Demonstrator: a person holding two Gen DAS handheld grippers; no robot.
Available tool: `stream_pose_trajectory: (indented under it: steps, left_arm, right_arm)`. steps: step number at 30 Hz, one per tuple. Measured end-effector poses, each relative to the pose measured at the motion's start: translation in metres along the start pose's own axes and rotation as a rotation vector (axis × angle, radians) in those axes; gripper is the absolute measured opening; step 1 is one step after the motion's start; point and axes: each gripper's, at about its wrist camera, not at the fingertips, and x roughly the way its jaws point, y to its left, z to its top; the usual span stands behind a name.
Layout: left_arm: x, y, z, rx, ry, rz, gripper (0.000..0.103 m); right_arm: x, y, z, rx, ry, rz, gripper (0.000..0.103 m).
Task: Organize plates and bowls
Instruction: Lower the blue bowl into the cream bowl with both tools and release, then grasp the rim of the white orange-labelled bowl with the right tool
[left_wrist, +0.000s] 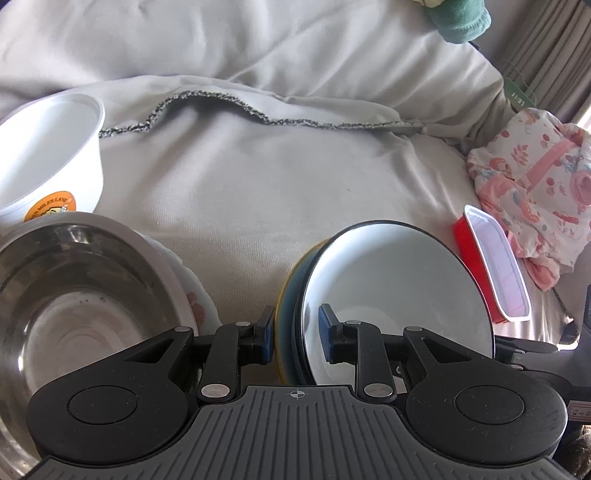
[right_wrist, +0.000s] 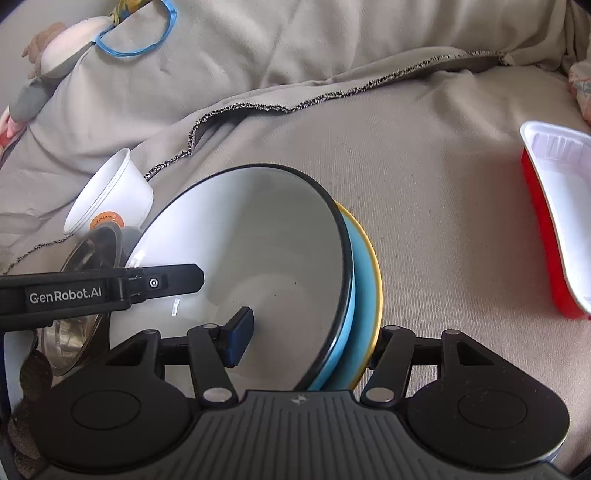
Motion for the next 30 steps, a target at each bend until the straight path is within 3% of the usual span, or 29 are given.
stream_pose_trajectory:
  steps: [3, 6, 12, 15, 18, 19, 21, 23, 25, 27, 30]
  left_arm:
    - [-0.003, 0.005, 0.002, -0.024, -0.002, -0.033, 0.027]
    - [-0.020, 0.009, 0.004, -0.040, -0.054, -0.050, 0.027]
    - [-0.073, 0.033, 0.013, -0.139, -0.217, -0.140, 0.027]
    - [-0.104, 0.062, 0.020, -0.228, -0.311, -0.101, 0.027]
    - [-0.125, 0.104, 0.038, -0.335, -0.318, 0.041, 0.027]
    - [-0.126, 0.118, 0.047, -0.351, -0.297, 0.109, 0.027]
    - [-0.117, 0.148, 0.063, -0.370, -0.252, 0.264, 0.027]
    - [-0.107, 0.181, 0.062, -0.445, -0.263, 0.344, 0.027]
    - [-0.101, 0.211, 0.046, -0.547, -0.313, 0.275, 0.027]
    - [-0.095, 0.229, 0.037, -0.611, -0.306, 0.214, 0.027]
    - [-0.089, 0.235, 0.037, -0.628, -0.323, 0.202, 0.027]
  right_arm:
    - [-0.002, -0.001, 0.000, -0.003, 0.000, -0.007, 0.058]
    - [-0.013, 0.001, 0.001, -0.020, -0.026, -0.033, 0.058]
    - [-0.066, 0.022, 0.024, -0.110, -0.199, -0.156, 0.058]
    - [-0.084, 0.048, 0.043, -0.202, -0.268, -0.209, 0.062]
    - [-0.087, 0.083, 0.061, -0.317, -0.315, -0.236, 0.080]
    - [-0.082, 0.094, 0.069, -0.349, -0.305, -0.231, 0.085]
    - [-0.064, 0.116, 0.083, -0.383, -0.247, -0.215, 0.085]
    - [-0.041, 0.136, 0.094, -0.390, -0.170, -0.183, 0.085]
    - [-0.016, 0.156, 0.103, -0.394, -0.103, -0.159, 0.085]
    - [0.005, 0.175, 0.111, -0.396, -0.065, -0.137, 0.085]
    - [0.032, 0.202, 0.122, -0.381, -0.044, -0.083, 0.085]
